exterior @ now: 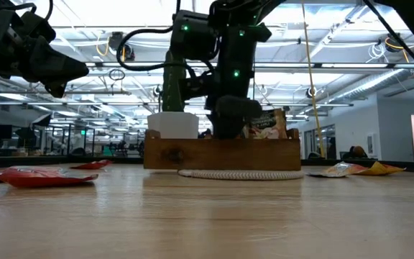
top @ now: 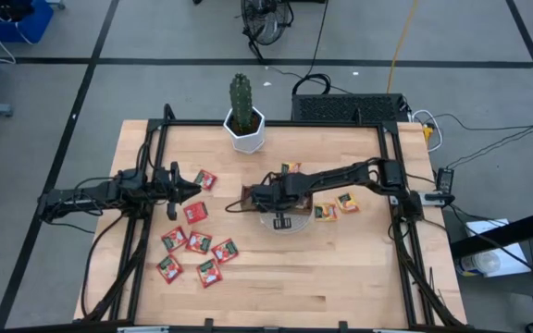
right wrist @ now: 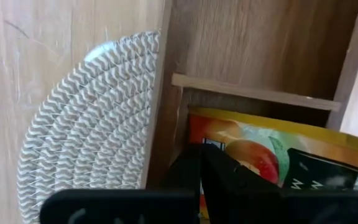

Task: Pick & Place Tea
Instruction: Put the orange tea bag into the middle section of the wooden organizer

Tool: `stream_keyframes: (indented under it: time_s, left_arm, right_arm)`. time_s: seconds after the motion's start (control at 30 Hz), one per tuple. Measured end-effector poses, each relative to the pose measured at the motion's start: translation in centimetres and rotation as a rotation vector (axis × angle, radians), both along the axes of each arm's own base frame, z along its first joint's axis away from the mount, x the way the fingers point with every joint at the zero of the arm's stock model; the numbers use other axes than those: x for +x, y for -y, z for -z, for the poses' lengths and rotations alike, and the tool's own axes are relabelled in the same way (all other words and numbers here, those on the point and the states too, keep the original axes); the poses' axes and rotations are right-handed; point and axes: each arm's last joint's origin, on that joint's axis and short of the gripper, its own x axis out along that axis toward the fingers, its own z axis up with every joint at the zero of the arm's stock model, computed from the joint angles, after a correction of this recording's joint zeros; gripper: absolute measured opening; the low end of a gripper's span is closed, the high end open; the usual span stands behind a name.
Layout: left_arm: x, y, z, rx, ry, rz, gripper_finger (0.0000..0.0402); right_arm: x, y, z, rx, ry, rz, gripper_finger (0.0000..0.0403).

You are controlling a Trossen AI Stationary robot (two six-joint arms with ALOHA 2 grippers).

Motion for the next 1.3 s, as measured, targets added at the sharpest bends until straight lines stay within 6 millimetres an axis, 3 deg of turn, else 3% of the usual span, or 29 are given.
stream_keyframes:
  time_s: [0.17, 0.37, 0.87, 1.07, 1.3]
  left_arm:
    - [0.0, 0.0, 0.0, 0.0, 0.0, 0.0, 0.0058]
    - [0.0, 0.0, 0.0, 0.0, -0.001, 0.0, 0.0058]
    - [0.0, 0.0, 0.0, 0.0, -0.001, 0.0, 0.0058]
    - [0.0, 0.0, 0.0, 0.0, -0.001, 0.0, 0.0058]
    - [0.0, 0.0, 0.0, 0.0, -0.001, -0.001, 0.0058]
  right_arm:
    - [-0.1, 0.0, 0.0, -0.011, -0.002, 0.033, 0.0]
    - [-0.1, -0.4, 0.1, -0.168, 0.005, 0.061, 0.0]
    - [0.5, -2.4, -0.3, -0.355, 0.104, 0.084, 0.0]
    - [-0.4, -4.5, -2.3, -0.351, 0.15, 0.073, 0.0]
    - [-4.5, -7.1, -6.4, -0.467, 0.144, 0.216, 0.0]
